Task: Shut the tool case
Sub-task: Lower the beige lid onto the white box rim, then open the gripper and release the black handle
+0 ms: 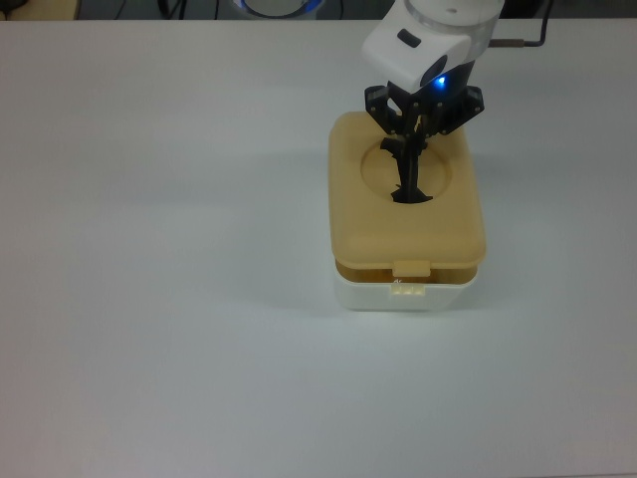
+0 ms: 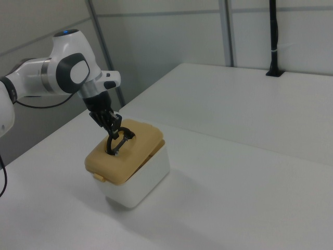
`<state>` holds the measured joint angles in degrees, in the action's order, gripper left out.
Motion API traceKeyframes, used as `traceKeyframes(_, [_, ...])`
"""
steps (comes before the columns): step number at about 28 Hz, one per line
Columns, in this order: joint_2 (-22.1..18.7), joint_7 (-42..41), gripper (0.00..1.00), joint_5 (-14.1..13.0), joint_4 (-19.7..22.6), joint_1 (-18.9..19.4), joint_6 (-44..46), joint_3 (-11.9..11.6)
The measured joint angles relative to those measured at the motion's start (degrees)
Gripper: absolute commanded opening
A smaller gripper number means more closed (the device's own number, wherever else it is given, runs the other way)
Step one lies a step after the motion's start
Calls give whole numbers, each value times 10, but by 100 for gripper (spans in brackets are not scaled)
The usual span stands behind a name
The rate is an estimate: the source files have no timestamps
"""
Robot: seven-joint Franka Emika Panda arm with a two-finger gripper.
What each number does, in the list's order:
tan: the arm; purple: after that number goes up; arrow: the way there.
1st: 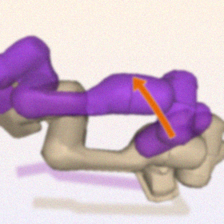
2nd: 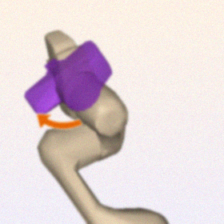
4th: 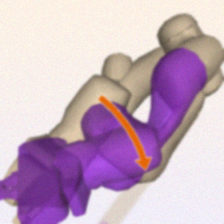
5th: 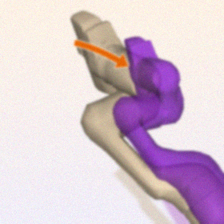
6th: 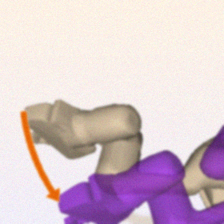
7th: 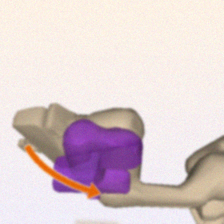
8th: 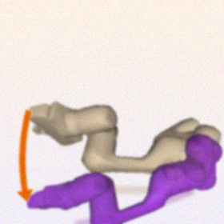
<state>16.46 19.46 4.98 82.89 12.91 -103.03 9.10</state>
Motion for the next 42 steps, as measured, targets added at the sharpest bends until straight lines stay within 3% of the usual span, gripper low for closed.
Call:
traceKeyframes(21, [13, 31, 0, 0, -1, 5, -12, 0])
traceKeyframes(24, [13, 35, 79, 0, -1, 5, -12, 0])
traceKeyframes(25, [13, 37, 100, 0, -1, 5, -13, 0])
traceKeyframes(42, [16, 47, 100, 3, -2, 5, -25, 0])
